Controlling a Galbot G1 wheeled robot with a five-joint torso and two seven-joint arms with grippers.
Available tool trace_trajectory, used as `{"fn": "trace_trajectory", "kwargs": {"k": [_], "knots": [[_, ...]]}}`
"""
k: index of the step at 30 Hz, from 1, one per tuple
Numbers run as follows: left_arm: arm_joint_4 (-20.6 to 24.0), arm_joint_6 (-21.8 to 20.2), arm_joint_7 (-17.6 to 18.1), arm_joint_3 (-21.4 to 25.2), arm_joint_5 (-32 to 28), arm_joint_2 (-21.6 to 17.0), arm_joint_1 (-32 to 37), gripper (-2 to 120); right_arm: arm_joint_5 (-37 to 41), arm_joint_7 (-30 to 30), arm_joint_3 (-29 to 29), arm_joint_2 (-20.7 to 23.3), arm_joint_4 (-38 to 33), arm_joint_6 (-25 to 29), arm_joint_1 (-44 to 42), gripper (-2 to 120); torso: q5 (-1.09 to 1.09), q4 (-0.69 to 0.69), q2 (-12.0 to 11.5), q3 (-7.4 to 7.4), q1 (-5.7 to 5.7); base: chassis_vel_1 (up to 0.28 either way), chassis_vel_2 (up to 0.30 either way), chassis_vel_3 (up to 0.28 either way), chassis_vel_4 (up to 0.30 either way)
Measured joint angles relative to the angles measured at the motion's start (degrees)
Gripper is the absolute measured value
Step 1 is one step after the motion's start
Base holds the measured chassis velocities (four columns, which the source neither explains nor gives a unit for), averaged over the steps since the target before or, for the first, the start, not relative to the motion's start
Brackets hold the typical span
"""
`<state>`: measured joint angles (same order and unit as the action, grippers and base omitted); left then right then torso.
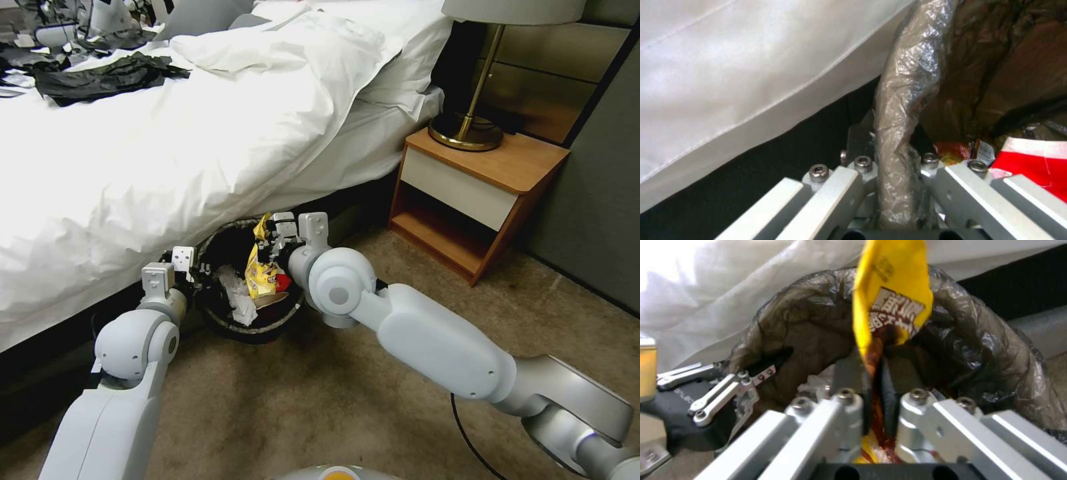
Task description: Pick up the trash bin, then pick up the garbage from the floor and place it into the trash bin.
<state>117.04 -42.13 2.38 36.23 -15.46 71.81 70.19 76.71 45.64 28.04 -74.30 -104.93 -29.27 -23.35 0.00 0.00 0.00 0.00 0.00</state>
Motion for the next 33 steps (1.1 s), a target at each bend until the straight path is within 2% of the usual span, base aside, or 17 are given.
{"fn": "trace_trajectory", "kwargs": {"k": [2,5,6,7,9,11,13,15,17,21,23,25,31,33], "knots": [[-0.02,0.0,0.0,0.02,-0.04,0.05,0.13,0,-0.2,0.09,-0.02,-0.22,0.46,0.3,-0.22,19,0.0,0.0,0.0,0.0,0.0,0.0,0.0,0.0,0.0],[-0.06,0.0,0.0,0.05,-0.05,0.06,0.2,0,-0.26,0.07,-0.24,-0.26,0.77,0.61,-0.27,25,0.0,0.0,0.0,0.0,0.0,0.0,0.0,0.0,0.0],[-0.14,0.0,0.0,0.06,-0.05,0.06,0.18,0,0.22,-0.21,-0.58,-0.37,1.0,1.2,-0.29,34,0.0,0.0,0.0,0.0,0.0,0.0,0.0,0.0,0.0],[-0.14,0.0,0.0,0.06,-0.05,0.06,0.18,0,0.22,-0.21,-0.58,-0.37,1.0,1.2,-0.29,34,0.0,0.0,0.0,0.0,0.0,0.0,0.0,0.0,0.0],[-0.36,0.0,0.0,0.06,-0.05,0.14,-0.06,0,1.16,-1.03,-1.17,-0.84,1.5,2.71,-0.29,44,0.0,0.01,0.0,0.0,0.0,0.0,0.0,0.0,0.0],[-0.48,0.0,0.0,0.05,-0.05,0.19,-0.17,0,1.28,-1.32,-1.31,-1.02,1.68,3.04,-0.29,47,0.01,0.0,0.0,0.0,0.0,0.0,0.0,0.0,0.0],[-0.69,0.0,0.0,-0.16,-0.05,0.35,-0.41,0,1.7,-1.73,-1.53,-1.54,1.99,3.69,-0.28,59,0.01,0.01,0.0,0.0,0.0,0.0,0.0,0.0,0.0],[-0.7,0.0,0.0,-0.22,-0.05,0.36,-0.43,0,1.79,-1.75,-1.54,-1.65,2.01,3.74,-0.26,62,0.01,0.01,0.0,0.0,0.0,0.0,0.0,0.0,0.0],[-0.76,0.0,0.0,-0.31,-0.05,0.36,-0.44,0,2.05,-1.79,-1.51,-2.06,2.13,3.8,-0.01,75,0.01,0.01,0.0,0.0,0.0,0.0,0.0,0.0,0.0],[-0.79,0.0,0.0,-0.25,-0.05,0.27,-0.44,0,2.16,-1.79,-1.47,-2.22,2.19,3.8,0.15,81,0.0,0.01,0.0,0.0,0.0,0.0,0.0,0.0,0.0],[-0.8,0.0,0.0,-0.12,-0.05,0.12,-0.32,0,3.27,-1.21,-1.44,-2.21,1.35,3.74,0.7,94,0.0,0.0,0.0,0.0,0.0,0.0,0.0,0.0,0.0],[-0.81,0.0,0.0,-0.07,-0.05,0.12,-0.29,0,4.36,-0.4,-1.48,-2.01,0.42,3.66,1.37,98,0.0,-0.01,0.0,0.0,0.0,0.0,0.0,0.0,0.0],[-0.86,0.0,0.0,-0.09,-0.05,0.23,-0.39,0,9.84,3.2,-1.91,-1.01,-3.2,3.06,4.24,100,0.0,0.0,0.0,0.0,0.0,0.0,0.0,0.0,0.0],[-0.86,0.0,0.0,-0.24,-0.05,0.32,-0.51,0,11.07,4.03,-1.84,0.54,-5.36,2.56,5.95,100,0.0,0.0,0.0,0.0,0.0,0.0,0.0,0.0,0.0]]}}
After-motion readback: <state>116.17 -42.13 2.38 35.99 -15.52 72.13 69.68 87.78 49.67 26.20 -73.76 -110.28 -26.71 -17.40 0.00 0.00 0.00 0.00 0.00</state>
